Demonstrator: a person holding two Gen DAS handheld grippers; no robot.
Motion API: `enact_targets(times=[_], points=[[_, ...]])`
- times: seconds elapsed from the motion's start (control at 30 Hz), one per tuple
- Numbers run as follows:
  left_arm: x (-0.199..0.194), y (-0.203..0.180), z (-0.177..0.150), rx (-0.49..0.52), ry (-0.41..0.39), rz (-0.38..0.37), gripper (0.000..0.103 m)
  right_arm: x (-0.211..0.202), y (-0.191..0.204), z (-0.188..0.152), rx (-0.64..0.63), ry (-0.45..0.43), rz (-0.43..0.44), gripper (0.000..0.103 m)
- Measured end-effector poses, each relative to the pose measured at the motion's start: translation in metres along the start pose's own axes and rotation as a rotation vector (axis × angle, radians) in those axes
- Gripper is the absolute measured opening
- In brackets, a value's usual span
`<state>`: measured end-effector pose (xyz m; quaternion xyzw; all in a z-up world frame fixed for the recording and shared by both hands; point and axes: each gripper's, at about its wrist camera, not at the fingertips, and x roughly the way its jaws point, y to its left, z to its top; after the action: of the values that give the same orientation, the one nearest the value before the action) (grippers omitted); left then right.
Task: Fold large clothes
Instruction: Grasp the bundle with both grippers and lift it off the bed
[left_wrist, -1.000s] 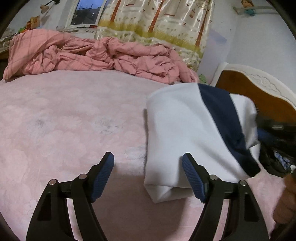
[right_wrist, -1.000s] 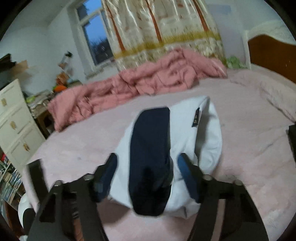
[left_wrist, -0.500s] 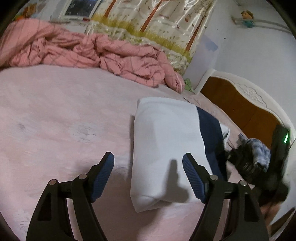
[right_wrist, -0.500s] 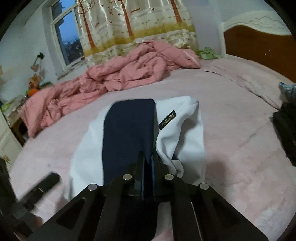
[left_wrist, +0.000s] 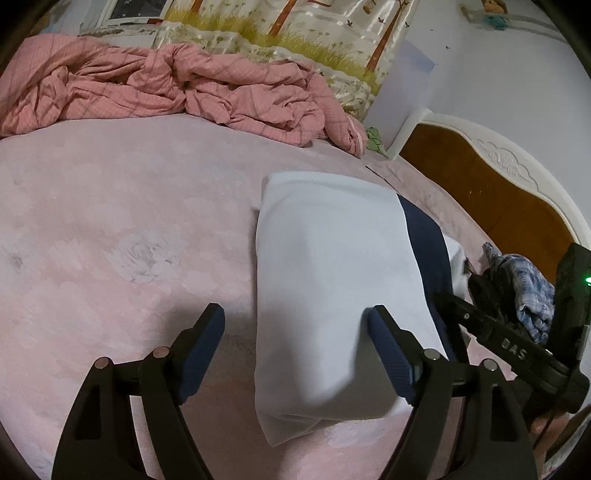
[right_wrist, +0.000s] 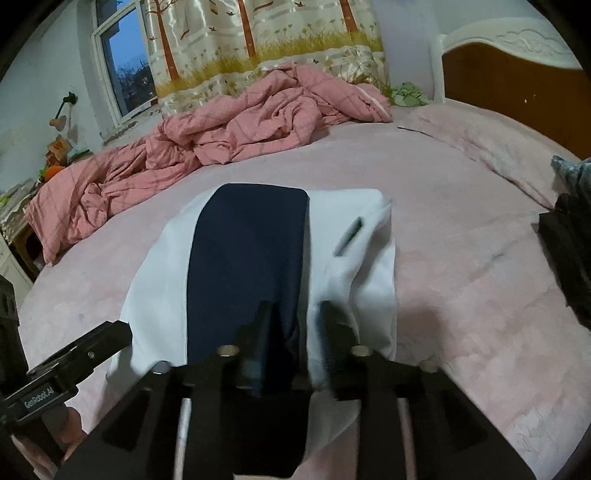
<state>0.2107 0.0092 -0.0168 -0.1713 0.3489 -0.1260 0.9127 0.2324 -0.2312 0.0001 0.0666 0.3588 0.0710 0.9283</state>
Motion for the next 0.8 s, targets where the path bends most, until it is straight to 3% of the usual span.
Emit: enact_targets(times=[0.07, 0.13, 0.2, 0.27, 0.37, 0.5, 0.63, 0.73, 0.8], points=[[0.000, 0.000, 0.001, -0.001, 0.002, -0.016, 0.079, -0.007, 0.002, -0.001, 0.003, -0.021, -0.033, 0.092], [-0.001, -0.002, 0.003, 0.007, 0.003, -0.028, 0.079, -0.015, 0.001, -0.004, 0.008, -0.051, -0.037, 0.093], [-0.001, -0.003, 0.005, 0.022, 0.007, -0.052, 0.079, -0.011, -0.005, -0.005, 0.033, -0.011, 0.001, 0.093], [-0.002, 0.001, 0.008, -0.005, 0.015, -0.110, 0.087, -0.005, -0.014, -0.007, 0.083, 0.026, -0.011, 0.093], [-0.002, 0.012, 0.015, -0.066, 0.015, -0.123, 0.094, 0.001, -0.033, -0.012, 0.164, 0.040, 0.018, 0.094], [0.020, 0.032, 0.018, -0.151, 0.125, -0.167, 0.095, 0.021, -0.047, -0.017, 0.205, 0.087, 0.074, 0.103], [0.048, 0.057, 0.013, -0.305, 0.234, -0.290, 0.101, 0.049, -0.075, -0.026, 0.371, 0.141, 0.248, 0.103], [0.071, 0.069, 0.010, -0.390, 0.277, -0.398, 0.103, 0.060, -0.079, -0.021, 0.350, 0.137, 0.329, 0.101], [0.079, 0.071, 0.014, -0.401, 0.267, -0.420, 0.103, 0.074, -0.077, -0.016, 0.342, 0.164, 0.425, 0.098]])
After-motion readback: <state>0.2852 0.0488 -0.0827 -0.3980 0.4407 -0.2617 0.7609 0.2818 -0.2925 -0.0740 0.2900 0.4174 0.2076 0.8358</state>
